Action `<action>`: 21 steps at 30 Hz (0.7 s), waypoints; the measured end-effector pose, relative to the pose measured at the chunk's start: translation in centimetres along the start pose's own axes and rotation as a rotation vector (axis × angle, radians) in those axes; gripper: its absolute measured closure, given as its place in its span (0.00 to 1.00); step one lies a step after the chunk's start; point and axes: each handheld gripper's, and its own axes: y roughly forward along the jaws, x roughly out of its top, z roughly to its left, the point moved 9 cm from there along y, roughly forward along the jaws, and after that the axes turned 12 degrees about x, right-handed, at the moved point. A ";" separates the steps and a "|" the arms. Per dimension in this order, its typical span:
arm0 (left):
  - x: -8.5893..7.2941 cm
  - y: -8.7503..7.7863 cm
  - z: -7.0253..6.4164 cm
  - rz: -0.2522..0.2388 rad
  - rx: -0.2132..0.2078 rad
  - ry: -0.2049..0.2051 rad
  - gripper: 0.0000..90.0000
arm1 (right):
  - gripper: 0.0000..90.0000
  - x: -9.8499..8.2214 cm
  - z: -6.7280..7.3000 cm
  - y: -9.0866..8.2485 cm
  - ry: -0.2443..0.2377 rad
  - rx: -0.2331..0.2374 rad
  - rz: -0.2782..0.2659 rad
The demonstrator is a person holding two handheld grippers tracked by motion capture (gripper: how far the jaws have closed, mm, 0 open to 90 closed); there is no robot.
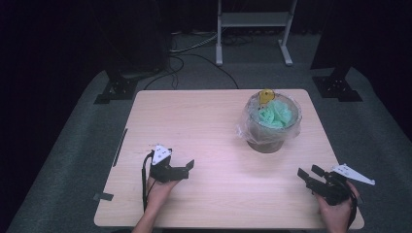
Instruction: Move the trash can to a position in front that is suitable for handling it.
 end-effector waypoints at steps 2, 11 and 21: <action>0.0 0.0 0.0 0.000 0.001 -0.002 0.00 | 0.36 0.0 0.0 0.1 0.004 0.004 0.002; 0.0 -0.2 0.0 -0.004 0.004 0.001 0.00 | 0.36 0.4 0.3 0.1 0.021 0.023 -0.012; 0.0 -0.2 0.1 -0.005 0.003 0.000 0.00 | 0.36 3.5 0.7 0.2 0.036 0.058 -0.051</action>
